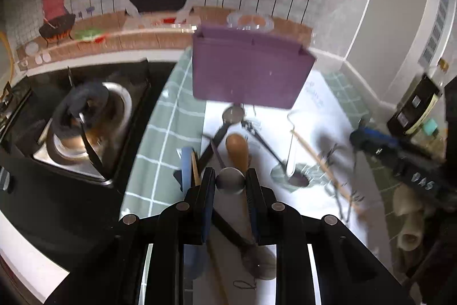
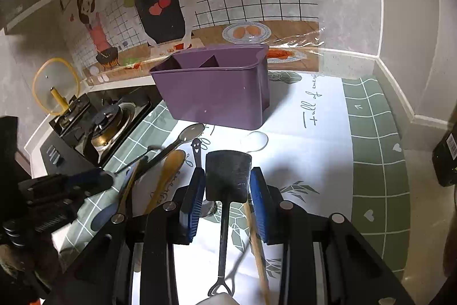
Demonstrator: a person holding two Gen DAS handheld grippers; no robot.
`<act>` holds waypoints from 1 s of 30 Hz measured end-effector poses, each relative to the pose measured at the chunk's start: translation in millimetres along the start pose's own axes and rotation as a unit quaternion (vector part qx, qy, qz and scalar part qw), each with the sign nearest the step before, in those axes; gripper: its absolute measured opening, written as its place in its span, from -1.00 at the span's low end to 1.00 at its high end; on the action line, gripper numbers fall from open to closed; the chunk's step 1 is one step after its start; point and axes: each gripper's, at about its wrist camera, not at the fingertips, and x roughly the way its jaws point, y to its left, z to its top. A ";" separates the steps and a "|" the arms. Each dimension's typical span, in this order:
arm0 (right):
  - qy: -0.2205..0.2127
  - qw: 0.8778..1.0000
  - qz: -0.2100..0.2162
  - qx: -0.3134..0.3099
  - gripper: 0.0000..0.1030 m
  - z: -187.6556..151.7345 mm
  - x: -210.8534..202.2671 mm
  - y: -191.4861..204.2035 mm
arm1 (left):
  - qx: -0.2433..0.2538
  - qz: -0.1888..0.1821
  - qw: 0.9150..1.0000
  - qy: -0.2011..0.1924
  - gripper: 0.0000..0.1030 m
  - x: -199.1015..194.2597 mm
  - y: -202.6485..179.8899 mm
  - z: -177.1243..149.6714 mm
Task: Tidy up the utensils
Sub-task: 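Lift both utensils into the purple holder and open both tools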
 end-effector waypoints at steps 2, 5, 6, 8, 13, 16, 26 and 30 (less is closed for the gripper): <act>-0.002 1.000 0.002 0.004 -0.43 3.1 -2.4 -1.5 | -0.001 -0.001 1.000 -0.010 -0.57 -9.4 0.9 7.0; -0.013 1.000 -0.003 0.000 -0.43 8.9 -9.8 0.9 | -0.002 -0.001 1.000 -0.017 -0.57 -21.8 1.8 20.8; -0.018 1.000 -0.004 0.000 -0.43 12.0 -13.1 2.1 | -0.004 -0.006 1.000 -0.018 -0.57 -25.3 2.7 26.4; -0.032 0.999 -0.007 0.001 -0.43 20.1 -21.1 4.9 | -0.003 -0.018 0.999 -0.033 -0.57 -37.0 3.0 42.7; -0.093 0.996 0.001 -0.008 -0.43 75.0 -53.1 21.4 | -0.001 -0.062 0.995 -0.080 -0.57 -72.7 7.3 106.5; -0.143 0.989 -0.007 -0.037 -0.43 125.5 -78.6 38.0 | 0.005 -0.092 0.990 -0.109 -0.57 -95.3 9.7 157.1; -0.171 0.985 -0.003 -0.018 -0.43 217.4 -38.2 35.4 | 0.004 -0.137 0.982 -0.131 -0.57 -56.1 13.3 255.9; -0.146 0.989 -0.011 0.004 -0.43 215.8 8.4 20.5 | -0.001 -0.129 0.987 -0.098 -0.57 -8.6 16.0 260.9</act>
